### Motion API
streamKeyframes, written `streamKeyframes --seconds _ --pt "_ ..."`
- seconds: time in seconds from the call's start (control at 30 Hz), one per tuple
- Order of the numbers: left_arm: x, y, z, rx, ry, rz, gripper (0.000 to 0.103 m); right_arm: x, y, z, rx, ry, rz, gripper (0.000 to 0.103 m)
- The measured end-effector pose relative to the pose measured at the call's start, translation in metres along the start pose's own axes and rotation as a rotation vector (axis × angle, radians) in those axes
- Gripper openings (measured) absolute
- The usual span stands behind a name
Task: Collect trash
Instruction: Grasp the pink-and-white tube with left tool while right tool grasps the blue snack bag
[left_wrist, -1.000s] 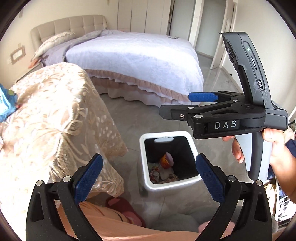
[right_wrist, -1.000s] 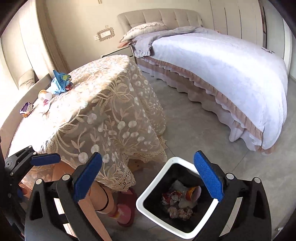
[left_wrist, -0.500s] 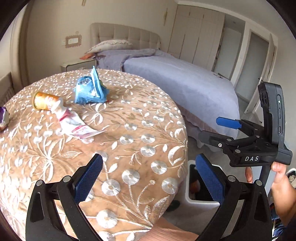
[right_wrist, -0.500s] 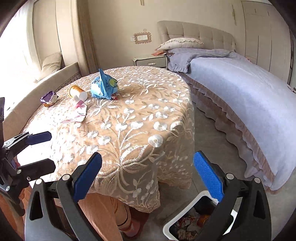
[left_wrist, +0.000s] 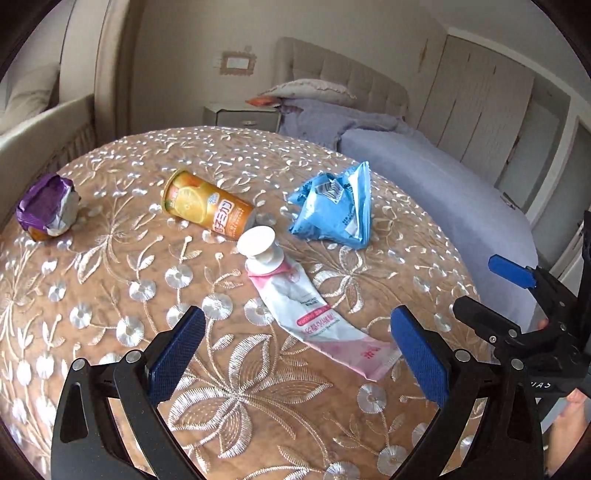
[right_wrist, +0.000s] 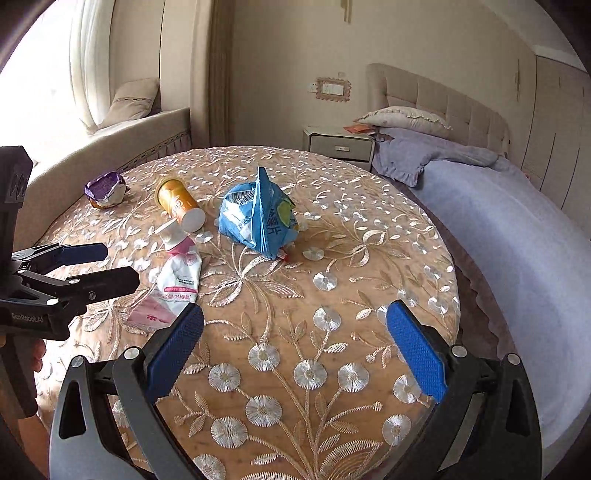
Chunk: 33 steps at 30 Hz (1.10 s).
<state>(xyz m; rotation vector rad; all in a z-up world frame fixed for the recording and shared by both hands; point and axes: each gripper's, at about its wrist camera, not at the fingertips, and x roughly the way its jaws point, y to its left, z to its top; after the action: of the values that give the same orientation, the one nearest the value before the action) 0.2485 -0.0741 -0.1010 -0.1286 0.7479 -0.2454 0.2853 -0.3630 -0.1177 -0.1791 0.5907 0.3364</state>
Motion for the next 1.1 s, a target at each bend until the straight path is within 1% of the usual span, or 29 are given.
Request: streamKeyframes --seconds 0.13,0.23,0.33,0.4,0.43,0.47,0.5,0.57,0.6,0.63,0.67,0.7,0.73,0.77,0.8,0.83,0.87,0.97,1.03,1.1 --pt "0.030 0.013 0.017 -0.016 0.045 0.023 0.098 0.029 -0.001 0.019 0.020 0.025 0.018 0.099" --pt "0.046 0.020 0.030 -0.032 0.060 0.024 0.098 0.051 -0.005 0.034 0.057 0.049 0.060 0.099" --pt "0.061 0.029 0.039 -0.075 0.077 -0.009 0.098 0.072 -0.009 0.045 0.084 0.077 0.078 0.099" --pt "0.068 0.035 0.040 -0.126 0.086 -0.025 0.098 0.087 -0.010 0.053 0.096 0.096 0.087 0.099" --pt "0.072 0.038 0.040 -0.152 0.093 -0.045 0.098 0.094 -0.011 0.056 0.101 0.106 0.092 0.099" --pt "0.074 0.038 0.041 -0.163 0.087 -0.055 0.098 0.102 -0.012 0.059 0.107 0.122 0.097 0.099" --pt "0.075 0.037 0.042 -0.161 0.084 -0.048 0.097 0.110 -0.012 0.062 0.116 0.139 0.106 0.099" --pt "0.079 0.032 0.043 -0.150 0.083 -0.041 0.096 0.123 -0.012 0.067 0.129 0.175 0.148 0.099" --pt "0.079 0.029 0.044 -0.150 0.081 -0.039 0.090 0.128 -0.011 0.068 0.137 0.183 0.156 0.099" --pt "0.081 0.028 0.045 -0.149 0.079 -0.045 0.077 0.132 -0.010 0.069 0.142 0.187 0.158 0.099" --pt "0.084 0.026 0.045 -0.145 0.088 -0.058 0.074 0.135 -0.009 0.069 0.143 0.188 0.158 0.095" --pt "0.083 0.024 0.046 -0.140 0.084 -0.055 0.066 0.136 -0.008 0.069 0.145 0.188 0.172 0.080" --pt "0.086 0.023 0.046 -0.138 0.093 -0.084 0.053 0.136 -0.006 0.068 0.147 0.193 0.190 0.066" --pt "0.087 0.023 0.046 -0.145 0.098 -0.102 0.053 0.136 -0.004 0.067 0.144 0.196 0.189 0.065" --pt "0.087 0.024 0.046 -0.144 0.091 -0.110 0.046 0.134 -0.003 0.066 0.139 0.186 0.180 0.060" --pt "0.085 0.022 0.046 -0.135 0.088 -0.117 0.043 0.131 -0.003 0.065 0.130 0.177 0.172 0.059" --pt "0.083 0.020 0.045 -0.122 0.084 -0.116 0.043 0.127 -0.003 0.064 0.121 0.170 0.167 0.059" --pt "0.075 0.011 0.040 -0.066 0.077 -0.110 0.037 0.111 -0.008 0.058 0.111 0.145 0.161 0.058" --pt "0.068 0.007 0.038 -0.040 0.076 -0.114 0.031 0.099 -0.010 0.054 0.107 0.137 0.156 0.058" --pt "0.062 0.004 0.035 -0.023 0.074 -0.110 0.029 0.087 -0.014 0.050 0.112 0.133 0.158 0.059"
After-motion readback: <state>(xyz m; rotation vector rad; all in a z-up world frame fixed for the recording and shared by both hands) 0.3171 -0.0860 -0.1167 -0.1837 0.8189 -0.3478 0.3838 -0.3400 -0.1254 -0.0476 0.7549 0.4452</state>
